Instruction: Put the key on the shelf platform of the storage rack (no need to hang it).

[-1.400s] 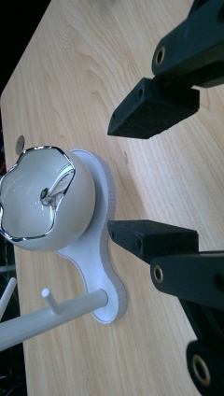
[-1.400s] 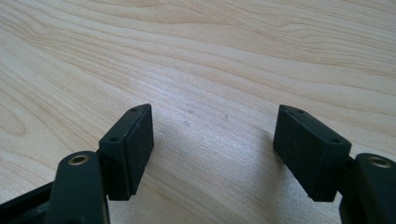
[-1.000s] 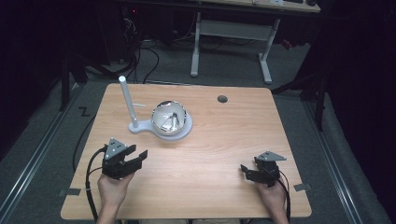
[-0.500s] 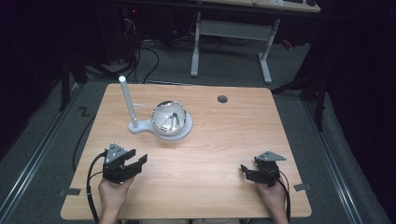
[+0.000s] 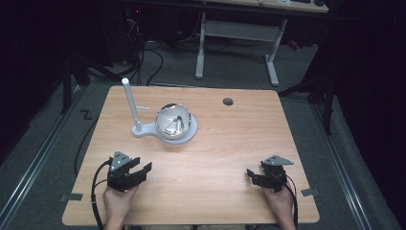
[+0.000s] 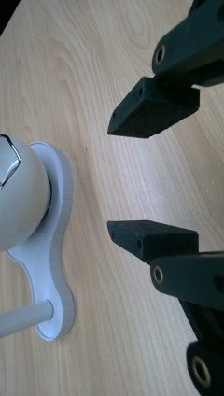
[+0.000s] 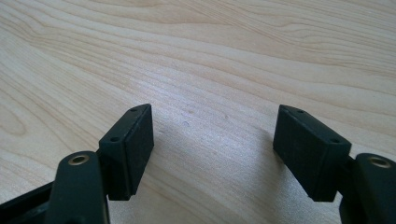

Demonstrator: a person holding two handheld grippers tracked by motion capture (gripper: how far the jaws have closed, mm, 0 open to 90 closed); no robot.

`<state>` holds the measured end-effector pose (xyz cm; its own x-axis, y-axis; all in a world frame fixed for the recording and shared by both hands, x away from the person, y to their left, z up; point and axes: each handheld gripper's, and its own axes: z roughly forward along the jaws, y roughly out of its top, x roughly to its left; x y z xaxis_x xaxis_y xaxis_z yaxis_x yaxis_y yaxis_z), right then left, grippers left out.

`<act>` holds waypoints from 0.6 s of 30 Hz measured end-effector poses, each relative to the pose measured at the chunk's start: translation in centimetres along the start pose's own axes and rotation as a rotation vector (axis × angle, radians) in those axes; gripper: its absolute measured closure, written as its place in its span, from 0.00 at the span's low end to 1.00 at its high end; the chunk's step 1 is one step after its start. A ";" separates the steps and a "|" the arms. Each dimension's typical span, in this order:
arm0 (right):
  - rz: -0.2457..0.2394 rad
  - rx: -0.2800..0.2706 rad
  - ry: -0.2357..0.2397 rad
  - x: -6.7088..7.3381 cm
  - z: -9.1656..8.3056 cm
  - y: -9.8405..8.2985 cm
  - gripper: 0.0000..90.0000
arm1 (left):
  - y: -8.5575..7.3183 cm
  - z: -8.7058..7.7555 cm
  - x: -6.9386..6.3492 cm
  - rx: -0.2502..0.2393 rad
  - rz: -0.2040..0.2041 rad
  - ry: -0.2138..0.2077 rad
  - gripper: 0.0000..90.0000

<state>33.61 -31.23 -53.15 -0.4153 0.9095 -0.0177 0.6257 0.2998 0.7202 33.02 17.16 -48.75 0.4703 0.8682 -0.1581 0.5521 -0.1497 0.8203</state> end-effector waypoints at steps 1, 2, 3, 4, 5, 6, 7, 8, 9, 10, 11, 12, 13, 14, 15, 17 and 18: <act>0.000 0.000 0.000 0.0 0.0 0.0 0.33 | -0.1 0.1 0.0 0.002 -0.004 -0.003 0.52; 0.000 0.000 0.001 0.0 0.0 0.0 0.33 | -0.3 0.3 0.0 0.009 -0.004 -0.001 0.52; 0.000 0.000 0.000 0.0 0.0 0.0 0.33 | -0.5 0.5 0.0 0.014 -0.003 0.001 0.52; 0.000 0.000 0.000 0.0 0.0 0.0 0.33 | -0.6 0.6 -0.1 0.018 -0.003 0.002 0.52; 0.000 0.000 0.000 0.0 0.0 0.0 0.33 | -0.8 0.9 -0.1 0.026 -0.002 -0.002 0.52; 0.000 0.000 0.000 0.0 0.0 0.0 0.33 | -0.9 1.0 -0.2 0.028 -0.006 -0.002 0.52; 0.000 0.000 0.000 0.0 0.0 0.0 0.33 | -1.0 1.2 -0.2 0.032 -0.004 -0.002 0.51; 0.000 0.000 0.000 0.0 0.0 0.0 0.33 | -1.1 1.4 -0.3 0.038 -0.004 -0.001 0.51; 0.000 0.000 0.000 0.0 0.0 0.0 0.33 | -1.2 1.5 -0.3 0.043 -0.002 -0.004 0.51; 0.000 0.000 0.001 0.0 0.0 0.0 0.33 | -1.3 1.7 -0.4 0.048 -0.001 -0.003 0.51; 0.000 0.000 0.001 0.0 0.0 0.0 0.33 | -1.4 1.9 -0.4 0.051 0.002 -0.003 0.51; 0.000 0.000 0.000 0.0 0.0 0.0 0.33 | -1.4 2.1 -0.5 0.054 0.004 -0.001 0.51; 0.000 0.000 0.001 0.0 0.0 0.0 0.33 | -1.5 2.3 -0.5 0.058 0.003 -0.002 0.51; 0.000 0.000 0.001 0.0 0.0 0.0 0.33 | -1.6 2.5 -0.6 0.062 0.006 -0.002 0.51; 0.000 0.000 0.001 0.0 0.0 0.0 0.33 | -1.8 2.7 -0.6 0.066 0.006 0.000 0.51; 0.000 0.000 0.000 0.0 0.0 0.0 0.33 | -2.0 3.2 -0.6 0.079 0.007 0.002 0.51; 0.000 0.000 0.000 0.0 0.0 0.0 0.33 | -2.2 3.5 -0.7 0.089 0.013 0.009 0.51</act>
<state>33.61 -31.23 -53.15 -0.4156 0.9094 -0.0174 0.6258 0.2998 0.7200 33.92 15.21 -52.39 0.4722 0.8699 -0.1425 0.6049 -0.2022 0.7702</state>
